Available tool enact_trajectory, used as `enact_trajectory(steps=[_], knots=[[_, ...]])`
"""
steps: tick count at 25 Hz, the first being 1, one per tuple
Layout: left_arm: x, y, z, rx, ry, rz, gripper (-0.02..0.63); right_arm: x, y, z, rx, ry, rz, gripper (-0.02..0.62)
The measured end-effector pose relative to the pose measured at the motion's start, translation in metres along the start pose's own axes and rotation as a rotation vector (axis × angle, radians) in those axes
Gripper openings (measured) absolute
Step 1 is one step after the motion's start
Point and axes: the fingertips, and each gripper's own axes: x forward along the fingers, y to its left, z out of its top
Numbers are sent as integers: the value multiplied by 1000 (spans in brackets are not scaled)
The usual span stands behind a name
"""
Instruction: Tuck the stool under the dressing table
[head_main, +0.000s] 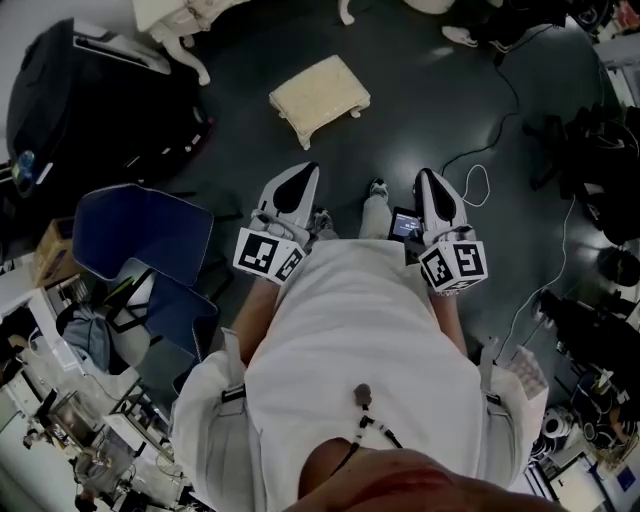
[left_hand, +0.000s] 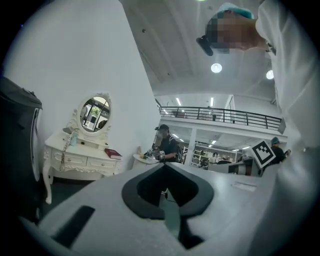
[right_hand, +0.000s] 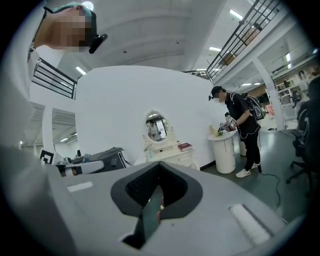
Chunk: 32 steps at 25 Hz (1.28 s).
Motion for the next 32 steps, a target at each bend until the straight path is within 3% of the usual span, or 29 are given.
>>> enact_trajectory(steps=[7,14,21,27,32], knots=[[30,24,14,0,-37,159,8,61,-25,19,-17,59,130,8],[93,27,24,-15,-87,297,8,117,-80,53,-46,106,267,8],[136,11,17,-18,-135,427,8,147,-127,64,-71,158,382,8],[145,12,2,-42,-153,542,8,168,-140,58,-104,212,484,8],[153,17,0,-48,-149,594,8,187,-149,57,-87,247,513,8]])
